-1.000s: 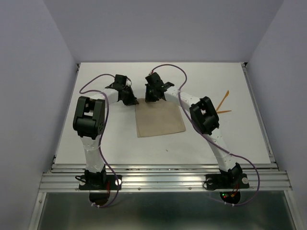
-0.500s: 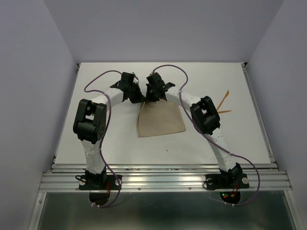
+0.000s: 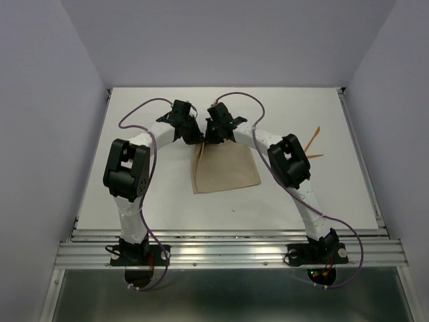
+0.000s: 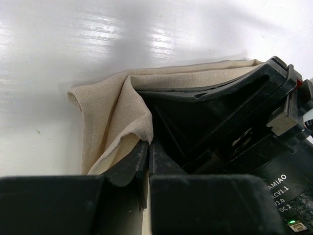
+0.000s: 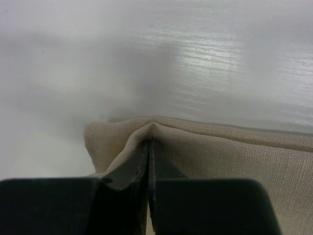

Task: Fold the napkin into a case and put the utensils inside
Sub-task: Smooth out the lower triangle-folded napkin at the center of the board.

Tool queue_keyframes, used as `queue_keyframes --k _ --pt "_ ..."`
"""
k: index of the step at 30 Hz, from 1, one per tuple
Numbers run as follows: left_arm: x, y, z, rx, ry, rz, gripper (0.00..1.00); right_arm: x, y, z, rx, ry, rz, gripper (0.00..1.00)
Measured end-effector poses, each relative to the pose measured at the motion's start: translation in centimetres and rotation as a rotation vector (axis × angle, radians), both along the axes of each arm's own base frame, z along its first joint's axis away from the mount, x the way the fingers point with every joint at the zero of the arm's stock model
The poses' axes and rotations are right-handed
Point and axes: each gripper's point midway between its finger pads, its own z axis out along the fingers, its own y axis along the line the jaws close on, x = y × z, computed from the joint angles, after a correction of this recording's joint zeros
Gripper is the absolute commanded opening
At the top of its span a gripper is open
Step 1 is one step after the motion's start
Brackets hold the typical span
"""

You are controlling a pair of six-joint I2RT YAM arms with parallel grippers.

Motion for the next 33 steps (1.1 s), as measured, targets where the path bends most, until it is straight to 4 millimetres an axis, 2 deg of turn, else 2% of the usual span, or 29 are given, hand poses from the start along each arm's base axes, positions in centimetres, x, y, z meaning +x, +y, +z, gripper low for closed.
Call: queue_keyframes --k 3,6,7,10,15,19,24,29,32,33 --pt "0.0 0.1 0.1 0.011 0.002 0.007 0.16 0.0 0.0 0.0 0.002 0.002 0.001 0.03" --pt "0.2 0.3 0.3 0.026 0.001 0.013 0.29 -0.4 -0.3 0.0 0.000 0.005 0.001 0.03" --pt "0.2 0.5 0.3 0.038 0.003 0.020 0.36 -0.5 -0.4 0.1 -0.001 0.007 0.001 0.04" --pt "0.4 0.9 0.5 0.065 -0.003 0.025 0.47 -0.9 -0.8 0.3 -0.009 0.010 0.000 0.05" --pt "0.7 1.6 0.9 0.110 -0.016 0.028 0.47 -1.4 -1.9 1.6 -0.033 -0.008 -0.009 0.12" --pt "1.0 2.3 1.3 0.137 -0.028 0.034 0.42 -1.4 -2.3 4.2 -0.029 -0.054 -0.009 0.14" --pt "1.4 3.4 2.3 0.146 -0.051 0.046 0.42 -1.5 -2.9 6.3 -0.030 -0.096 -0.015 0.15" --pt "1.9 5.5 2.6 0.154 -0.062 0.082 0.38 -2.4 -4.9 5.4 -0.071 -0.079 -0.034 0.15" --pt "1.7 6.8 2.0 0.161 -0.046 0.103 0.39 -3.0 -7.3 4.0 -0.110 -0.046 -0.058 0.17" --pt "1.6 7.3 1.6 0.163 -0.037 0.111 0.41 -3.0 -8.1 3.7 -0.119 -0.037 -0.067 0.22"
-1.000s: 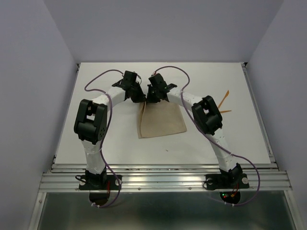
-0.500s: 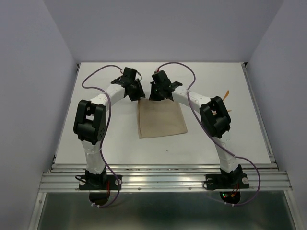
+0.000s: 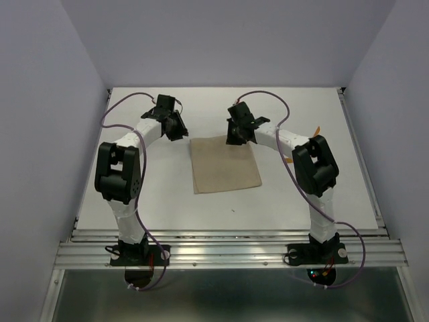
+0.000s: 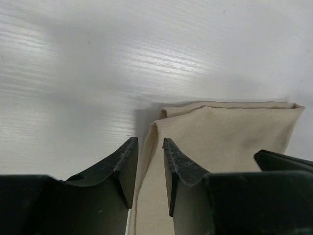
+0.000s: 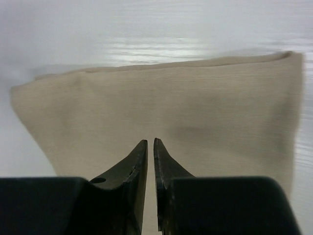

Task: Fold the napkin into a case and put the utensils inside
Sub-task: Smooth out the lower triangle-folded napkin at the center of the board.

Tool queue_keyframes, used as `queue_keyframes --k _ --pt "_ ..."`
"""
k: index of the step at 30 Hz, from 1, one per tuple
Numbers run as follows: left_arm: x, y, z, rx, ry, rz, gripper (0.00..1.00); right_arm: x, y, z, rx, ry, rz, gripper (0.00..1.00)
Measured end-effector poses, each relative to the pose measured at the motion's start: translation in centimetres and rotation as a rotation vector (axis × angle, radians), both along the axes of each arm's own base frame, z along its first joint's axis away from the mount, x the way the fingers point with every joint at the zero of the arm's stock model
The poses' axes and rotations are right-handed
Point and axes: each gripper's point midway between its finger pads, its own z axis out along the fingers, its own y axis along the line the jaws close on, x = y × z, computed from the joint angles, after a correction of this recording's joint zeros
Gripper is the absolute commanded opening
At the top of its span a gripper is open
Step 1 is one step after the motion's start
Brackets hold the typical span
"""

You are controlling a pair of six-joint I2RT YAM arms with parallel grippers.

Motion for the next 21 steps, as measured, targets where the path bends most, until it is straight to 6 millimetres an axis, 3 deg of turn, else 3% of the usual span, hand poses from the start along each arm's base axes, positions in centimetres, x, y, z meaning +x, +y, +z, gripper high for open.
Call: queue_keyframes --k 4,9,16,21 --pt "-0.4 1.2 -1.3 -0.010 0.025 0.018 0.47 1.5 -5.0 -0.8 -0.036 0.017 -0.083 0.41" --pt "-0.8 1.2 -2.2 -0.047 0.043 0.004 0.46 3.3 -9.4 -0.9 -0.104 0.003 -0.126 0.43" --pt "-0.4 -0.1 -4.1 -0.100 0.063 -0.039 0.41 4.2 -8.5 0.1 -0.140 -0.030 -0.073 0.47" --pt "-0.4 -0.1 -4.8 -0.098 0.075 -0.040 0.41 4.1 -8.3 -0.3 -0.162 -0.027 -0.052 0.47"
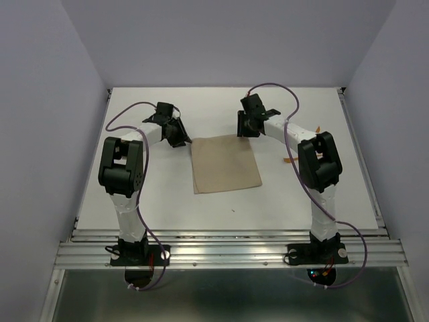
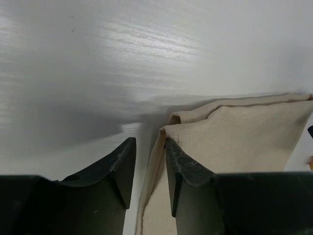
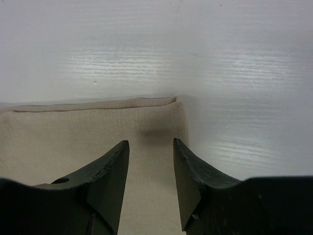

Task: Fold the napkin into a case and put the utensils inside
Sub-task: Smooth out the lower triangle-folded napkin at the center of the board.

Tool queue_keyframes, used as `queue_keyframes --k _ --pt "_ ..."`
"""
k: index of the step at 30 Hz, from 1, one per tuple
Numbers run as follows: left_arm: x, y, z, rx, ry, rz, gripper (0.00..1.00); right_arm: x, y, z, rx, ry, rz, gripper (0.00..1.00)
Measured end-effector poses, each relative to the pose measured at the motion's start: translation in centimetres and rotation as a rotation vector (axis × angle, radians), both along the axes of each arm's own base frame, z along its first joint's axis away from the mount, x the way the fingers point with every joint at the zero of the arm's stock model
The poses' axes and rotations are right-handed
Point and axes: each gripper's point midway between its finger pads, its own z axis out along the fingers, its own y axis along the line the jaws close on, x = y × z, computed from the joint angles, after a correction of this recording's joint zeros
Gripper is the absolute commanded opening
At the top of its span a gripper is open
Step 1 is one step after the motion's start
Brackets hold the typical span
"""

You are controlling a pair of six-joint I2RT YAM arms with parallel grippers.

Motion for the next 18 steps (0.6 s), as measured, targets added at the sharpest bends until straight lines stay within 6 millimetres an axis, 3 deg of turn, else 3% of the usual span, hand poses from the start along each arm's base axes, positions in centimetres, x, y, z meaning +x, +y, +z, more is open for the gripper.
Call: queue_keyframes --k 11,18 --pt "0.6 -0.1 0.0 -0.028 -0.018 -0.005 0.39 -0.1 -0.6 -0.2 -0.036 0.003 0.000 0.52" --pt "0.6 -0.4 0.2 -0.045 -0.020 -0.016 0.38 1.7 0.0 -1.4 -0.066 -0.003 0.031 0.53"
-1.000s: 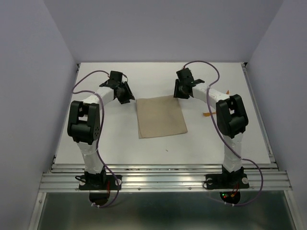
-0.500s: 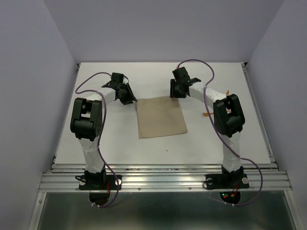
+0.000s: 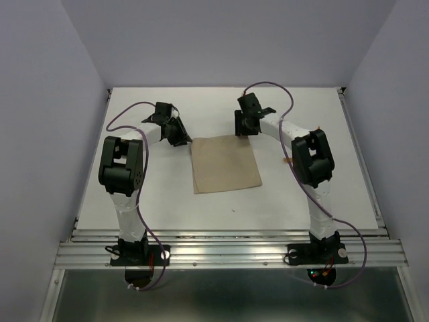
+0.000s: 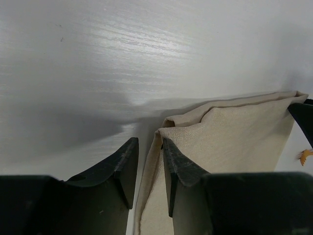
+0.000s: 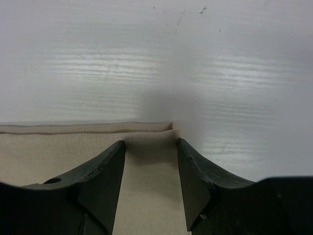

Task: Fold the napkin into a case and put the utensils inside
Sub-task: Smooth out the lower triangle-folded napkin at the center of the board.

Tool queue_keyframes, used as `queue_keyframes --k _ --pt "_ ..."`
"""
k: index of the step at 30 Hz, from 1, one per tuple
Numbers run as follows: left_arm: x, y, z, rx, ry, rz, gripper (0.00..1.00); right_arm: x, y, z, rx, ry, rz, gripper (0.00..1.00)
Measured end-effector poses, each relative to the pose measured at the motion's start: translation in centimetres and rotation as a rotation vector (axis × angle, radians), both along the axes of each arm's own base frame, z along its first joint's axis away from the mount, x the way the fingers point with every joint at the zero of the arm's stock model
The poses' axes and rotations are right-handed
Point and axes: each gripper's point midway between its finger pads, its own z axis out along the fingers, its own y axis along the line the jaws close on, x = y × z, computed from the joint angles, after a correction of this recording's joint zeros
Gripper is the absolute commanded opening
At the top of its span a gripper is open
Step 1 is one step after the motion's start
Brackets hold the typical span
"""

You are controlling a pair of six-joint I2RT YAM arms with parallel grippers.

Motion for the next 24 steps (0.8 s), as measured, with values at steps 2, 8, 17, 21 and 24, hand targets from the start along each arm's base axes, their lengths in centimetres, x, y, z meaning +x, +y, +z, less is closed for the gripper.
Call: queue_keyframes --k 2,8,17,21,24 --pt "0.0 0.0 0.0 -0.003 0.001 -0.002 0.38 0.2 0.1 -0.6 -0.005 0.006 0.006 0.52" --pt "0.0 -0.1 0.1 -0.006 0.000 -0.004 0.37 0.0 -0.1 -1.7 -0.026 0.029 0.011 0.28" --pt "-0.1 -0.2 0.0 -0.008 0.001 -0.006 0.37 0.1 -0.4 -1.7 -0.039 0.025 -0.002 0.04" --pt "-0.6 -0.1 -0.6 -0.006 0.016 -0.007 0.37 0.1 -0.4 -1.7 -0.036 0.025 -0.004 0.29" --pt "-1.0 -0.1 -0.9 -0.008 0.026 -0.010 0.38 0.0 -0.2 -1.7 -0.028 0.028 0.003 0.13"
